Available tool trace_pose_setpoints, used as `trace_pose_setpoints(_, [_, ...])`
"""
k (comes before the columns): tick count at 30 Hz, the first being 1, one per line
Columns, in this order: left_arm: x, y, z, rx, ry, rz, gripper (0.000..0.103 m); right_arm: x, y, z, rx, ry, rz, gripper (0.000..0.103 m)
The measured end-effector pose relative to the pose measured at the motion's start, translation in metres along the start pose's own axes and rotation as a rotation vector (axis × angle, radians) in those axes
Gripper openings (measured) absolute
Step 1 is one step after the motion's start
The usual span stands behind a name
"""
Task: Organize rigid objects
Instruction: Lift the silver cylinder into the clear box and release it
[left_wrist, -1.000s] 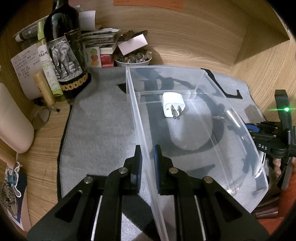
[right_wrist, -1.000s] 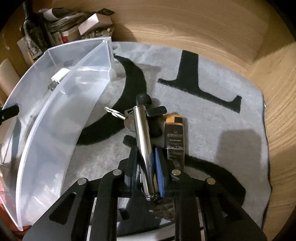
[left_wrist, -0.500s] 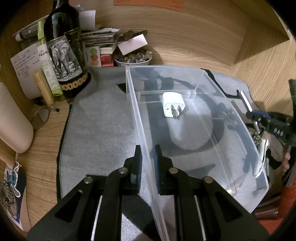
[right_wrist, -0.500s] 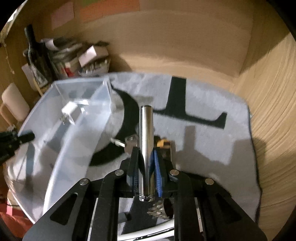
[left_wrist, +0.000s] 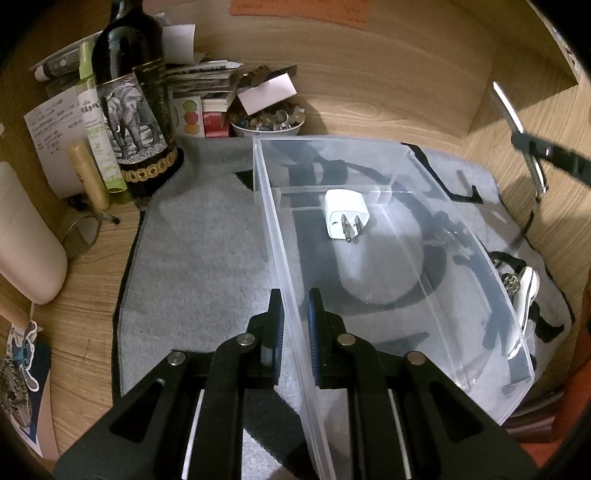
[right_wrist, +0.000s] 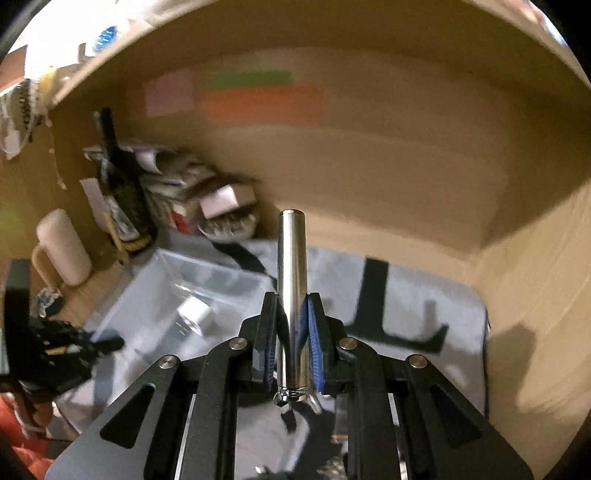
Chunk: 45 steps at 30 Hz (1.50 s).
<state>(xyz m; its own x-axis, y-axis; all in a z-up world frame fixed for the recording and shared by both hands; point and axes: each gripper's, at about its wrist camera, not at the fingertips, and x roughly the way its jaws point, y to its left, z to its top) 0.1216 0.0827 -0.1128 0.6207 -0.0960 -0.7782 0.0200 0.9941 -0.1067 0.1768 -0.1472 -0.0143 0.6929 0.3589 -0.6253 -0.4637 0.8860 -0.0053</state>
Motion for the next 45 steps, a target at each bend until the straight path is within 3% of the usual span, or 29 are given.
trace_pose_setpoints(6, [-0.001,0.0,0.0,0.006,-0.009,-0.001,0.013,-0.007,0.032,0.02,-0.058,-0.047,0.061,0.014])
trace_pose_setpoints(12, [-0.001,0.001,0.0,0.006,-0.009,-0.007,0.013,0.001,0.066,0.025,-0.109,-0.039,0.145,0.014])
trace_pose_setpoints(16, [-0.001,0.001,0.0,0.007,-0.011,-0.011,0.013,0.022,0.08,0.02,-0.123,0.013,0.18,0.014])
trace_pose_setpoints(23, [-0.001,0.002,0.0,0.011,-0.014,-0.019,0.013,0.07,0.092,-0.004,-0.124,0.204,0.218,0.014])
trace_pose_setpoints(34, [-0.001,0.001,0.0,0.013,-0.017,-0.021,0.013,0.105,0.112,-0.034,-0.215,0.391,0.228,0.014])
trace_pose_setpoints(37, [-0.001,0.001,0.0,0.013,-0.017,-0.021,0.013,0.108,0.112,-0.038,-0.213,0.413,0.231,0.015])
trace_pose_setpoints(45, [-0.001,-0.001,0.0,0.019,-0.014,-0.014,0.013,0.097,0.109,-0.033,-0.19,0.369,0.217,0.02])
